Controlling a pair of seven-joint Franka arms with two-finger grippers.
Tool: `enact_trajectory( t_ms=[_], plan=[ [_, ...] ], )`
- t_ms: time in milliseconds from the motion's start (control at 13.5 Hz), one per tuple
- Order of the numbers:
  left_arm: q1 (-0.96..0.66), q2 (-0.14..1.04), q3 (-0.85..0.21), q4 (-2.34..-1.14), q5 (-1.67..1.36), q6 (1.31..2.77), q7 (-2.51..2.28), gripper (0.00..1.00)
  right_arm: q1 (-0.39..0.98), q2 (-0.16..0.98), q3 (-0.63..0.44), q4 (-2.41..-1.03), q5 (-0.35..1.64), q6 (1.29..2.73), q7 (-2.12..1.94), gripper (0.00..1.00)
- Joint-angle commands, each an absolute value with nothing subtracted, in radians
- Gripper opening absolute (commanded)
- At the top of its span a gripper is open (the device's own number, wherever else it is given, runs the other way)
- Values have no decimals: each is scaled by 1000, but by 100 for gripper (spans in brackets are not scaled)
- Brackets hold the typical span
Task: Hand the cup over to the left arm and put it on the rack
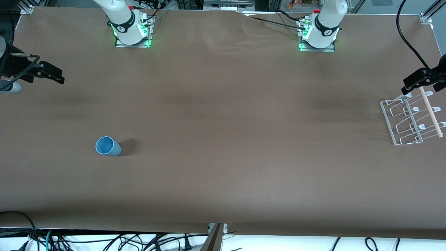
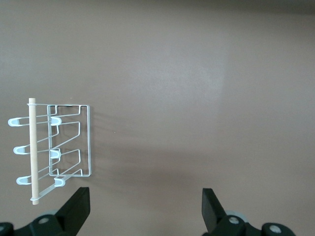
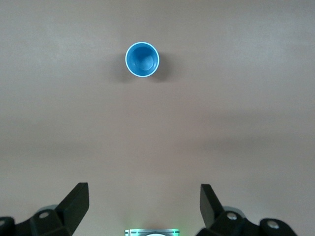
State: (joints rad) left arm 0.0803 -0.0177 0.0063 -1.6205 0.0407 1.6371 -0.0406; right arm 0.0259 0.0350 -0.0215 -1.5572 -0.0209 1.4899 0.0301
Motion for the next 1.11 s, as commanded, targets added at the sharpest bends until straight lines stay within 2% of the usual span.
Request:
enact_trajectory(
  t_ms=[0,739,1035],
  plan=[
    [81,-3,3,-1589,69,1621,-43,100,18,38,-20,-1546,-5,1485,35,100],
    [87,8,5,-1588,72,1623,-43,100,18,35,-18,-1548,-9,1486,38,100],
    [87,8,5,-1588,71,1623,-43,100,-1,61,-20,-1612,-41,1543,40,100]
  ],
)
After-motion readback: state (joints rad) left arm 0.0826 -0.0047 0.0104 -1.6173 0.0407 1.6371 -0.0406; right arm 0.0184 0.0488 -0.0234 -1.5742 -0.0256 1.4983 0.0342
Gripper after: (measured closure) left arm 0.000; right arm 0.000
